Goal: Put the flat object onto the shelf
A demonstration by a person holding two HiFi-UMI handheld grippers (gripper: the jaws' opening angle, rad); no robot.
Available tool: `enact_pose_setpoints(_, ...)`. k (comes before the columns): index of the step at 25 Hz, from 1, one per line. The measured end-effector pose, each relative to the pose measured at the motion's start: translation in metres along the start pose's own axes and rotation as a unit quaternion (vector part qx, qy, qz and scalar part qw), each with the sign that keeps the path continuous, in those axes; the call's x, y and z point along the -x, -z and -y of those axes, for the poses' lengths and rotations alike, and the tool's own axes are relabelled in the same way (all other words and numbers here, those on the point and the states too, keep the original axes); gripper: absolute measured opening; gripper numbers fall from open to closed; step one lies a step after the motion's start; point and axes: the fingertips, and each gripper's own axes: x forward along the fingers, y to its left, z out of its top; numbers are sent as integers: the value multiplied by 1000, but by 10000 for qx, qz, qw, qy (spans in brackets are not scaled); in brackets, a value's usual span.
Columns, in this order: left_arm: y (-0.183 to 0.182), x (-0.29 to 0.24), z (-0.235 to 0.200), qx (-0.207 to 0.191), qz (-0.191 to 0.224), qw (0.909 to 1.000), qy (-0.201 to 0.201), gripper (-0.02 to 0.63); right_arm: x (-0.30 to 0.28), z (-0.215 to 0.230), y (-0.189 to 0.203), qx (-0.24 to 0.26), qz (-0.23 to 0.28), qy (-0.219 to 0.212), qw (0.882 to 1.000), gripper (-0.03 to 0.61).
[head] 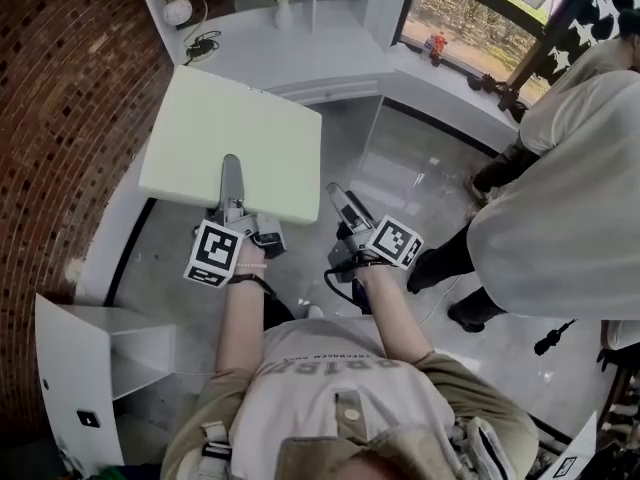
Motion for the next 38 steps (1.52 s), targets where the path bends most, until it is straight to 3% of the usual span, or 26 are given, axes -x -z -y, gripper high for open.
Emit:
enact_pose_setpoints(4, 23, -3, -9, 794, 58, 9968, -82, 310, 2, 10, 35, -1512, -282, -450, 9871, 533)
enact_pose_setpoints(6, 34, -2, -13, 983, 32, 9951, -139, 310, -1, 6, 41, -1801, -331, -686, 9807, 552)
enact_pose_setpoints(13, 53, -1, -15, 1361, -116, 9905, -132, 310, -19, -1, 36, -2458, -85, -921, 9649, 554)
enact_pose_setpoints(16, 51, -2, -15, 1341, -121, 9909, -66, 313, -23, -5, 33, -2322, 0, -894, 9686, 497)
enact_pose_setpoints(18, 52, -3, -12, 1254, -161, 9920, 31, 321, -22, -5, 31, -2199, 76, -872, 9716, 360)
enact_pose_setpoints(22, 55, -5, -5, 1136, -399, 9921, 356, 344, -21, -6, 22, -1963, 109, -992, 9755, 331)
enact_pose_setpoints(29, 65, 0, 3, 615, -1227, 9853, 1018, 410, -32, -15, -6, -1869, 129, -1284, 9739, 305)
enact_pose_setpoints(38, 13, -11, -41, 509, -790, 9915, 896, 417, -54, -3, -21, -1714, 233, -1257, 9769, 298)
